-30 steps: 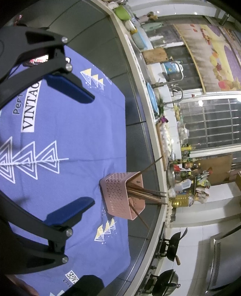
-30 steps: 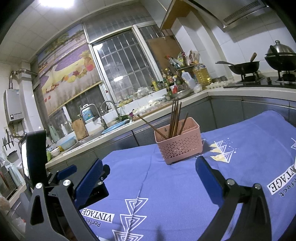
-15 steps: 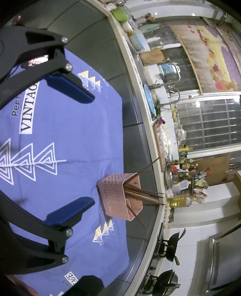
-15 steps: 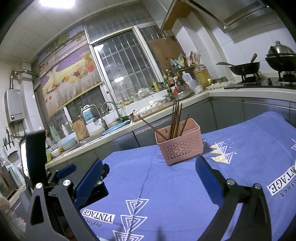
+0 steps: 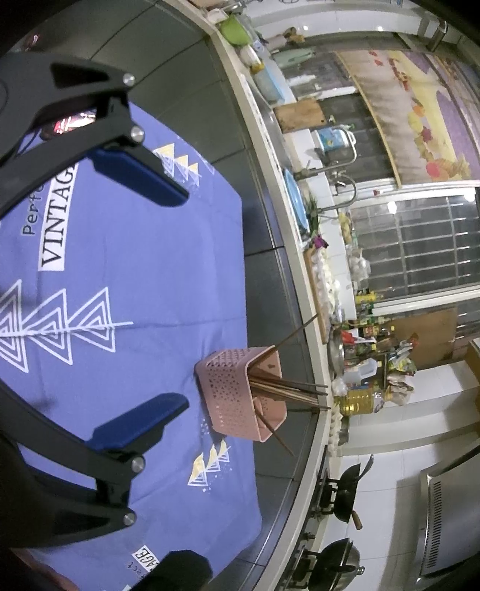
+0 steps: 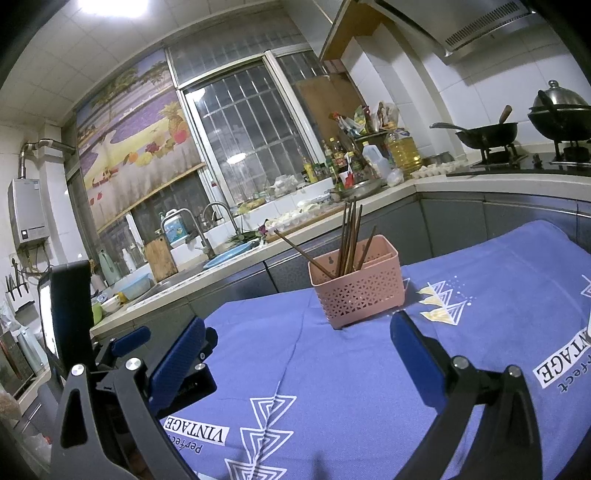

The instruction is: Organize utensils

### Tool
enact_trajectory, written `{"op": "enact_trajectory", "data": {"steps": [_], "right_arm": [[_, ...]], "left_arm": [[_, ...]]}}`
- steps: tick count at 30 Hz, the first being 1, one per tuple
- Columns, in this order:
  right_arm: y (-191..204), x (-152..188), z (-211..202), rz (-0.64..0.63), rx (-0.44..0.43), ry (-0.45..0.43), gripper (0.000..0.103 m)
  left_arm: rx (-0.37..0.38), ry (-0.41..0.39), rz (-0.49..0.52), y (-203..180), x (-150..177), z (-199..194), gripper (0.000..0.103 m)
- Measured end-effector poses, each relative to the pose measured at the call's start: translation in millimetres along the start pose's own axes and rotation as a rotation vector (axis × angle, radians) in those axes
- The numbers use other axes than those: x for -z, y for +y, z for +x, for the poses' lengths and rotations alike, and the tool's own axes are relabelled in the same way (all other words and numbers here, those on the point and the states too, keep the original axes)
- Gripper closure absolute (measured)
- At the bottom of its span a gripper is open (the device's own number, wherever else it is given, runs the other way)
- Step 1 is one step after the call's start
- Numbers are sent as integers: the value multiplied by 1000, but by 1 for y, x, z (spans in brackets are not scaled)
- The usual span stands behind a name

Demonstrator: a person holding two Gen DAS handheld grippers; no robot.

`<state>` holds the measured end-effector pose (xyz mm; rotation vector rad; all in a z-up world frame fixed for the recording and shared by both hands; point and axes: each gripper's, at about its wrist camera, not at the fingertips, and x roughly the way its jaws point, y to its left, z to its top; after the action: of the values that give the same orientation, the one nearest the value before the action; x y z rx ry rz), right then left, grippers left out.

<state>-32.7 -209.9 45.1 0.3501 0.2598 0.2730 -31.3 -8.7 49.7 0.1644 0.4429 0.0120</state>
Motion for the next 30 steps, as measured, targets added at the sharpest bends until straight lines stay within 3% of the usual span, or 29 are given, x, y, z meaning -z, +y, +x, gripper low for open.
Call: {"op": "enact_trajectory", "data": {"steps": [30], "right_arm": [[-3,-4,1,9,7,4,4]], "left_arm": [[14,78,-48,1,13,16,6]]}}
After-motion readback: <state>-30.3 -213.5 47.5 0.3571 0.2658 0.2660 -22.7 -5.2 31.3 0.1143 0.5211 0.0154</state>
